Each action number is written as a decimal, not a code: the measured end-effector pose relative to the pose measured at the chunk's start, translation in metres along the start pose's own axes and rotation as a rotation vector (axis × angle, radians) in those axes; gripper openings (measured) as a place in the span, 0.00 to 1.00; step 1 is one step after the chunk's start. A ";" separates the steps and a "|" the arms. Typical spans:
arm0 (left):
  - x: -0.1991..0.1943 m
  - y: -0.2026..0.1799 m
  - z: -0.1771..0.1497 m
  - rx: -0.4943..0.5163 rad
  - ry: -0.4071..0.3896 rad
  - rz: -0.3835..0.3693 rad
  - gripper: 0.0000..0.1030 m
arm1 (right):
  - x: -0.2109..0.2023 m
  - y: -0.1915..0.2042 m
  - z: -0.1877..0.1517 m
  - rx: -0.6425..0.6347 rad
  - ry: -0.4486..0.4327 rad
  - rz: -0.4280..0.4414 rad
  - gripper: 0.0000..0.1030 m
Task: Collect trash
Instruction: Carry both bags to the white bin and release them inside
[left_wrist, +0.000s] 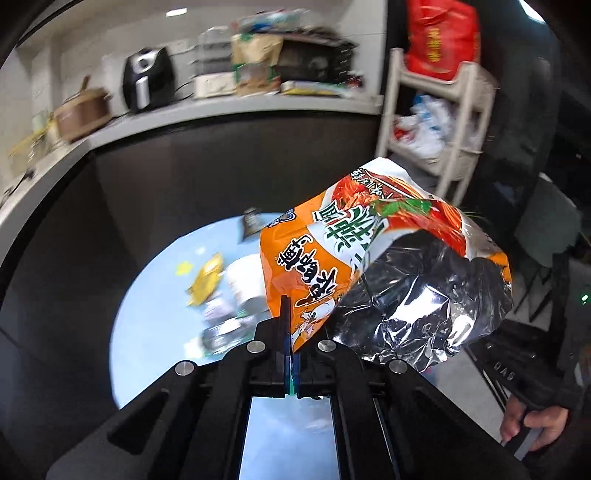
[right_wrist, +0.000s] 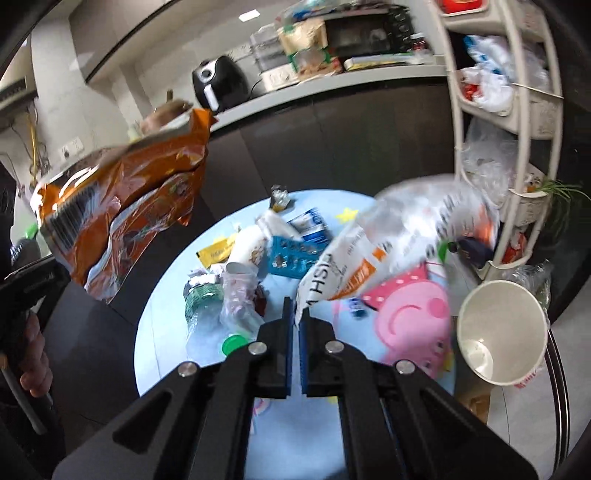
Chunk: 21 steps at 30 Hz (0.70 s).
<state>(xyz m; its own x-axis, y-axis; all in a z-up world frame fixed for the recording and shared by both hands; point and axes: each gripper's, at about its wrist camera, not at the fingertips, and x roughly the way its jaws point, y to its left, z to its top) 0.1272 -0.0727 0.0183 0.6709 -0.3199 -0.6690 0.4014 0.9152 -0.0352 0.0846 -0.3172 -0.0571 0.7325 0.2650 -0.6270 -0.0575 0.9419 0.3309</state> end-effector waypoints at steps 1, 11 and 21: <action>-0.001 -0.010 0.004 0.014 -0.003 -0.021 0.00 | -0.012 -0.008 -0.003 0.014 -0.014 -0.011 0.04; 0.067 -0.143 0.029 0.160 0.093 -0.229 0.00 | -0.051 -0.123 -0.044 0.217 -0.009 -0.090 0.05; 0.173 -0.240 0.028 0.191 0.282 -0.379 0.00 | -0.020 -0.199 -0.071 0.362 0.067 -0.085 0.05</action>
<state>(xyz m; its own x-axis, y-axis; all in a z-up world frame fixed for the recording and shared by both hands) 0.1640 -0.3540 -0.0682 0.2717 -0.5184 -0.8108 0.7086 0.6779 -0.1960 0.0329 -0.4950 -0.1606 0.6774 0.2131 -0.7040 0.2544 0.8302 0.4960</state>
